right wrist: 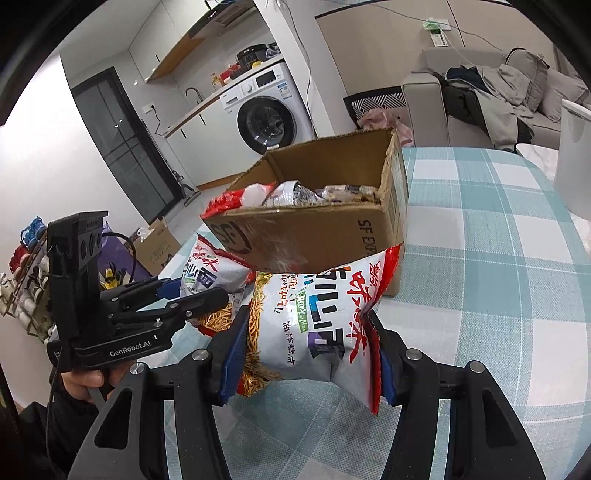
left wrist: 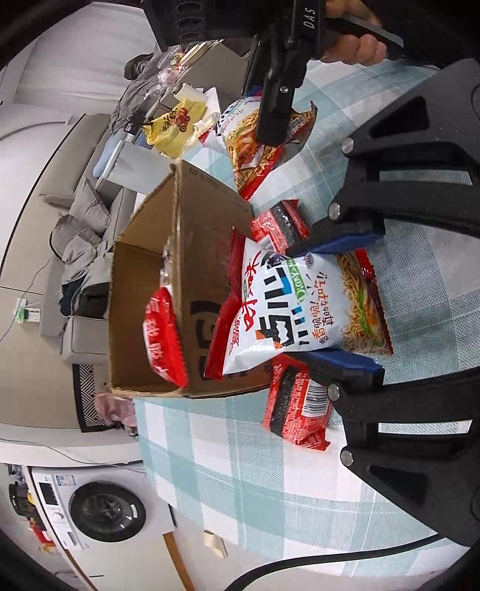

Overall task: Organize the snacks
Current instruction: 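Lift both noodle bags and carry them over the cardboard box, then lower both noodle bags into the box and open both grippers, then withdraw both open grippers and move them toward the two red packets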

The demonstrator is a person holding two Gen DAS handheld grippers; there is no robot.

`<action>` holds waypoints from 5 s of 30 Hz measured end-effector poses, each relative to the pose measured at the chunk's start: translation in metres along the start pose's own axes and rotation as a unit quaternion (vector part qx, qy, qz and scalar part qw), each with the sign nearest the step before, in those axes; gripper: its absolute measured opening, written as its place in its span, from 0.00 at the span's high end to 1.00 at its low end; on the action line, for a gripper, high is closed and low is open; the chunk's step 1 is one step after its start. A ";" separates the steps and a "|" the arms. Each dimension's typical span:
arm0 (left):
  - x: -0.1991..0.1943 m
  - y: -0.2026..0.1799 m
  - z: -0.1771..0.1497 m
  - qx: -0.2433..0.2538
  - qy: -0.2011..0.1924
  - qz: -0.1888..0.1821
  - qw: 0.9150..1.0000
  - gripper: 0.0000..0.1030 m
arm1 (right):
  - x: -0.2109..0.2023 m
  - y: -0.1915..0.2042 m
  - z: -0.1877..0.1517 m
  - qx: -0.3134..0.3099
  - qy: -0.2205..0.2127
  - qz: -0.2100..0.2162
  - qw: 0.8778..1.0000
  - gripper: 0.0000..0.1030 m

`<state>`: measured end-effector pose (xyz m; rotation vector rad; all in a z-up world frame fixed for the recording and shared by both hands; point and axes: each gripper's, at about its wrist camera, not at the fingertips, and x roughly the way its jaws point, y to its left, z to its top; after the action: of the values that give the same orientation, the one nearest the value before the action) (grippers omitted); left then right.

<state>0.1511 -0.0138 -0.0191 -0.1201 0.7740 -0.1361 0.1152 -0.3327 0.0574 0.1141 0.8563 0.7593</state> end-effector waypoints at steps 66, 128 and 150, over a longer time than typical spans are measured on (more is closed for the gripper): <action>-0.007 0.004 0.113 -0.014 -0.088 0.034 0.995 0.60 | 0.023 0.010 0.089 0.035 -0.072 -0.043 0.996 0.43; -0.013 0.031 0.087 -0.018 -0.065 0.035 0.997 0.01 | 0.013 0.011 0.087 -0.009 -0.077 -0.072 0.994 0.00; -0.035 0.034 0.016 -0.022 -0.049 0.076 0.996 0.01 | 0.050 0.023 0.019 -0.041 0.018 -0.110 0.993 0.00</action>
<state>0.1407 0.0262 0.0109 -0.1086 0.6846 0.0303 0.1366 -0.2792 0.0471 -0.0664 0.8552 0.5901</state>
